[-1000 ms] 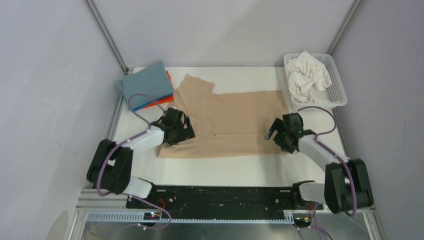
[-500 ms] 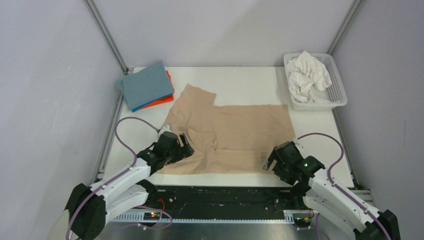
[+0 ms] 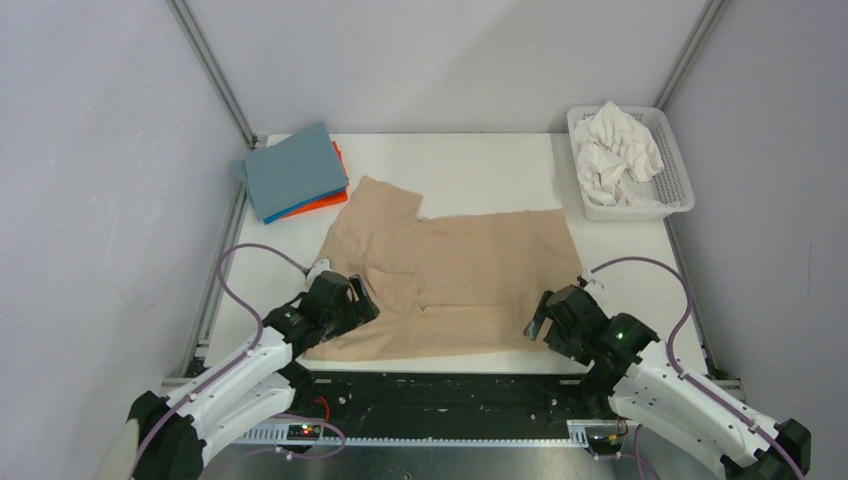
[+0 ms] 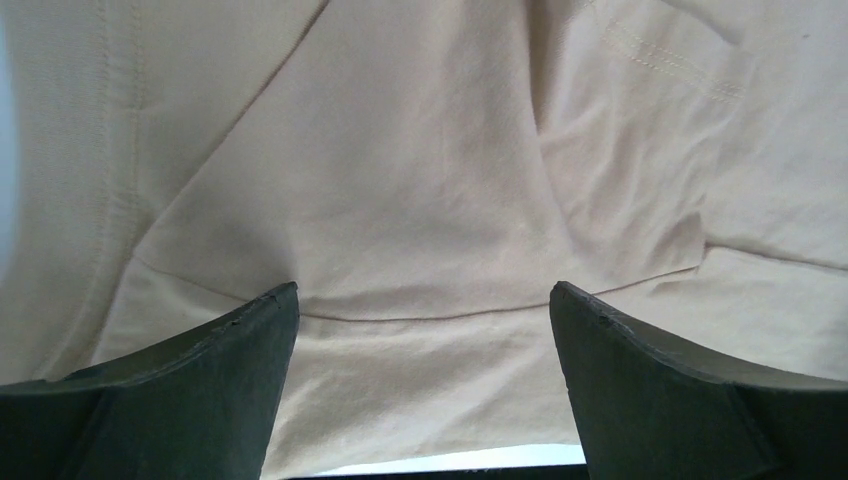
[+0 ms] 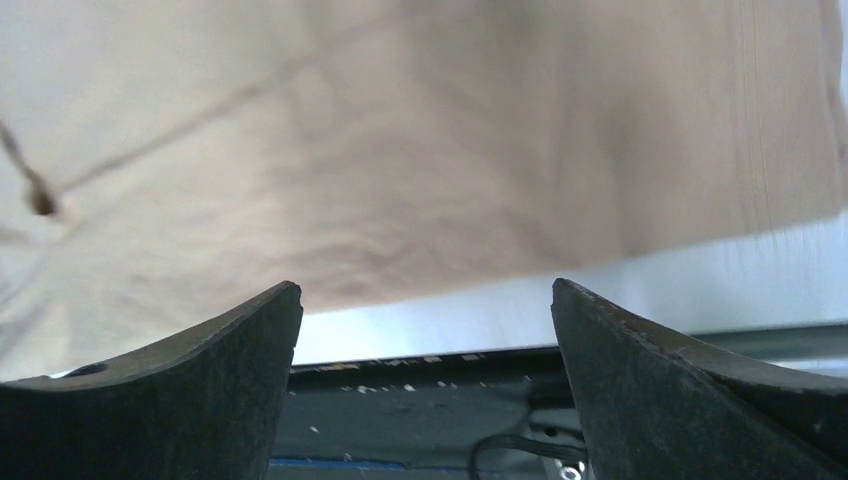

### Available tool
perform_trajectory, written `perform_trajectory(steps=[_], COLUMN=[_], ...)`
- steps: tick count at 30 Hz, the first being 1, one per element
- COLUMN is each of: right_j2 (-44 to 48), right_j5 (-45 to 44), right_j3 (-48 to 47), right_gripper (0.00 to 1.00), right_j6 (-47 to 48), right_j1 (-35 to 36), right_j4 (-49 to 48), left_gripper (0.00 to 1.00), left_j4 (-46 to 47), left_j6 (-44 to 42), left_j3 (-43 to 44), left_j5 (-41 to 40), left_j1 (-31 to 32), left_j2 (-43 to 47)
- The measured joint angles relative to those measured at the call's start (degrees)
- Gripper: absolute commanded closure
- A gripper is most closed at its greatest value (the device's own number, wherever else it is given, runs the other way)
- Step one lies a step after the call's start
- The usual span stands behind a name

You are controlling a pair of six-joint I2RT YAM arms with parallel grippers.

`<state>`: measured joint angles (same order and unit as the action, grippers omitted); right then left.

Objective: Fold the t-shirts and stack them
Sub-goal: Fold the flattened tshirt in 1/3 of the way, then grab the side of the flattened tshirt furthest away from the robot with both arms

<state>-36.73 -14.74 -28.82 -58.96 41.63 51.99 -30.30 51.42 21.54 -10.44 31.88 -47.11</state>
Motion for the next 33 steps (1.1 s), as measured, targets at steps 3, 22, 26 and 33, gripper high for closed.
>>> perform_trajectory(steps=[3, 22, 26, 33], right_j2=[-2.4, -20.5, -22.3, -22.7], right_j5=[-3.3, 11.9, 14.0, 14.8], right_j3=[-4.6, -8.2, -8.2, -8.2], right_gripper=[0.01, 0.01, 0.01, 0.01], right_j6=[4.5, 22.8, 24.3, 25.6], right_j1=[-0.7, -26.1, -27.0, -28.3], right_j4=[-3.2, -29.8, -32.0, -32.5], left_gripper=[0.00, 0.00, 0.00, 0.00], left_j4=[-3.6, -3.2, -3.2, -3.5], left_j6=[-1.9, -24.4, -26.1, -24.6], left_j3=[4.7, 72.0, 85.2, 101.6], left_j5=[-1.5, -3.5, -0.1, 6.4], left_j1=[0.0, -15.4, -17.2, -21.5], left_j2=[-3.4, -59.0, -72.7, -89.8])
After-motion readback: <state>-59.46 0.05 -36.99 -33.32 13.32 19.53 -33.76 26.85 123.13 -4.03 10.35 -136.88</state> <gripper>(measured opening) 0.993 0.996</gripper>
